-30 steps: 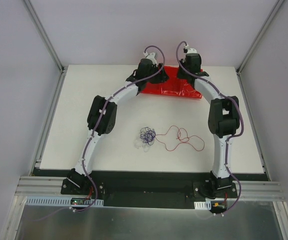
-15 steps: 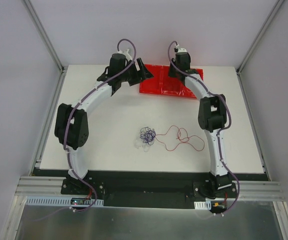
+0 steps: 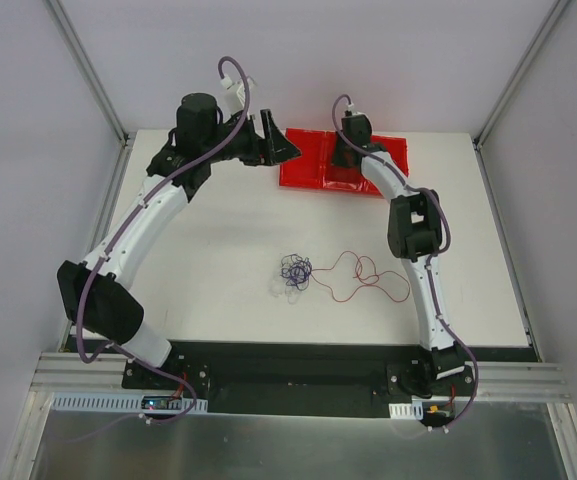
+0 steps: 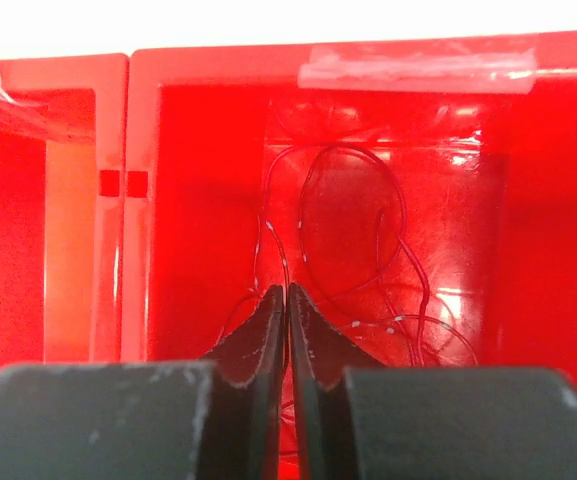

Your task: Untangle the cables

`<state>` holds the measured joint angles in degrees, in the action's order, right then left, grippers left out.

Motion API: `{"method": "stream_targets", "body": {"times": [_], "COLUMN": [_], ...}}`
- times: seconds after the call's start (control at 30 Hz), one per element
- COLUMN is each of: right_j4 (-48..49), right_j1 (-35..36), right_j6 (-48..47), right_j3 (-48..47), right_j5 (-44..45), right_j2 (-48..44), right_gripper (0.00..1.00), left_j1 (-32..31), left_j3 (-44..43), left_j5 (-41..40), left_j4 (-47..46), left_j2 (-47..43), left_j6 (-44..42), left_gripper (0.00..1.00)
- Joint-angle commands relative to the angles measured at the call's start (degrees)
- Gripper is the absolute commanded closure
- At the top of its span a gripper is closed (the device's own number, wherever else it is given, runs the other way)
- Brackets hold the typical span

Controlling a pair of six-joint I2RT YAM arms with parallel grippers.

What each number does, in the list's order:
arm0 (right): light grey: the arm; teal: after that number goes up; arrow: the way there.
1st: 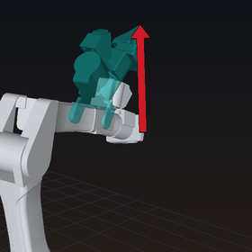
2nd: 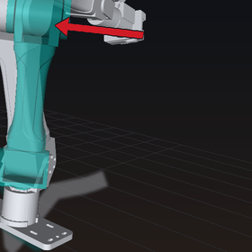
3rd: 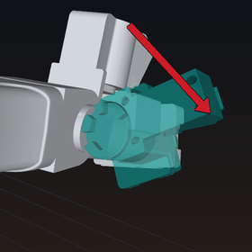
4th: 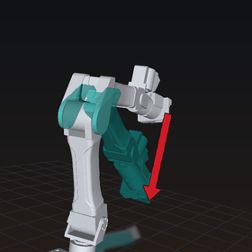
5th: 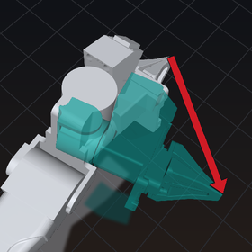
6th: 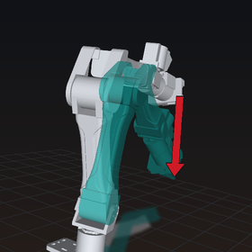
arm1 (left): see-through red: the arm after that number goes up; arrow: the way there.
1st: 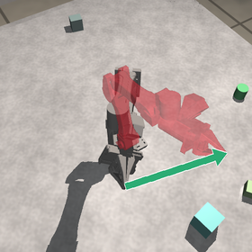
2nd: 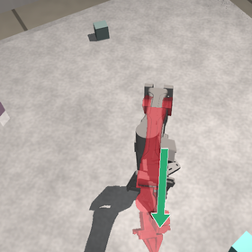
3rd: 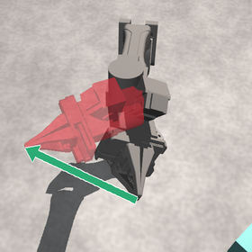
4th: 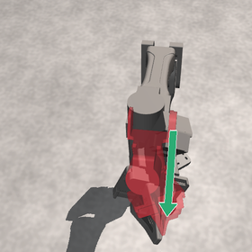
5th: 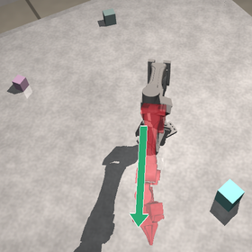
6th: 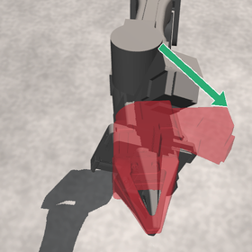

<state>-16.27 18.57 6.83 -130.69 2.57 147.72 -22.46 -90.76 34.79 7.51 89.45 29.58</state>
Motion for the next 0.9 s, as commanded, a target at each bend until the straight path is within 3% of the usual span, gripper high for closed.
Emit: {"method": "stream_targets", "body": {"times": [0.0, 0.27, 0.43, 0.7, 0.77, 0.87], "right_j4": [-1.5, -4.5, -7.4, -14.7, -18.6, -17.4], "right_j1": [-0.1, -0.5, -0.5, -1.4, -1.4, -0.9], "right_j6": [1.7, -0.9, -4.1, -6.5, -8.8, -10.0], "right_j3": [-4.5, -3.7, -2.7, -1.2, 4.3, 20.9], "right_j5": [1.5, 4.0, 6.0, 2.9, 0.8, -5.3], "right_j2": [-1.2, -9.3, -13.6, -19.4, -24.8, -35.9], "right_gripper": [0.89, 0.69, 0.48, 0.29, 0.27, 0.24], "left_j1": [1.3, 1.5, 1.4, 1.3, 0.5, -2.3], "left_j3": [2.5, 7.0, 7.5, 8.4, 8.5, 8.6], "left_j5": [0.3, -1.8, -1.6, -3.3, -3.4, -4.0], "left_j4": [4.7, 4.7, 4.7, 4.6, 4.7, 4.8], "left_j2": [-1.9, -4.8, -5.0, -4.9, -4.5, -4.0], "left_j6": [-5.5, -8.9, -8.8, -10.2, -9.9, -10.2], "left_gripper": [0.22, 0.23, 0.22, 0.22, 0.22, 0.22]}}
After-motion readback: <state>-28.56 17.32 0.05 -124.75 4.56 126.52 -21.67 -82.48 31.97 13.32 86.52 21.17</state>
